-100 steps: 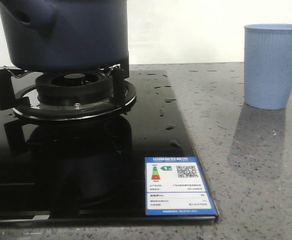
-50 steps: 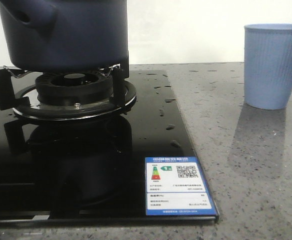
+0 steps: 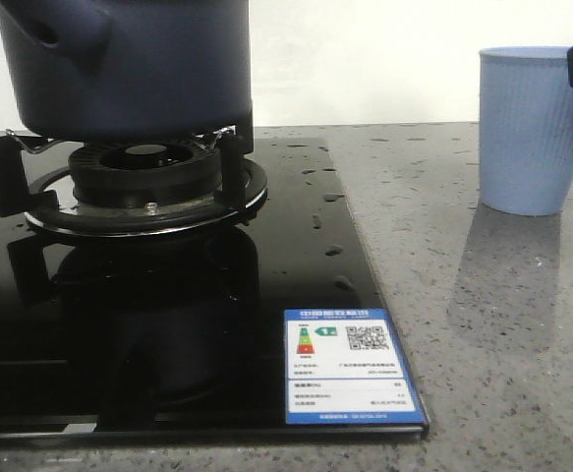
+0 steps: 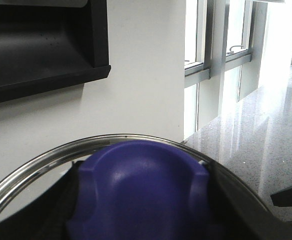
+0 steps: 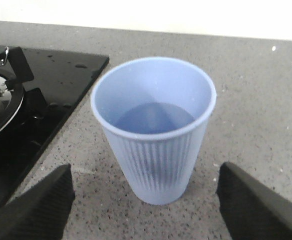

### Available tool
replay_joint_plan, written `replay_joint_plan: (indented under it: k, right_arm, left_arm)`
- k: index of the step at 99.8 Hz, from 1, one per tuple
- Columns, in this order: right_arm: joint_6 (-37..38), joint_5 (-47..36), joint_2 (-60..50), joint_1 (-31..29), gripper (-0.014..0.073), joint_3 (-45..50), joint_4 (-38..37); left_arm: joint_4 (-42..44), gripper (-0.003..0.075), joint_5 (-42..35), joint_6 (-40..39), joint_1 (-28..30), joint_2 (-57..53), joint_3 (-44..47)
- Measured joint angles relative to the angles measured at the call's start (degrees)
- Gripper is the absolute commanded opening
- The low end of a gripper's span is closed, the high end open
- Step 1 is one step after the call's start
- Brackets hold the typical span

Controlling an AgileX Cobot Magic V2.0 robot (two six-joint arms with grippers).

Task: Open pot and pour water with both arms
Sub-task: 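Close the right gripper around the light blue cup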

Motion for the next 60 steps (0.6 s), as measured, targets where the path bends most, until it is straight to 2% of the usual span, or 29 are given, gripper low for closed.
replay_joint_plan:
  k: [32,46,60]
  right_arm:
    - [-0.49,-15.58,4.12,13.1,0.0519,0.0,0.69]
    - [1.84,-20.71,7.64,15.74,0.0519,0.0,-1.63]
    - [8.81,-25.19,10.12,15.85,0.0519,0.0,-4.82]
  left_arm:
    - [0.0,0.0211,0.0,0.0,0.0,0.0,0.0]
    - [0.0,0.0211,0.0,0.0,0.0,0.0,0.0]
    - [0.0,0.0211,0.0,0.0,0.0,0.0,0.0]
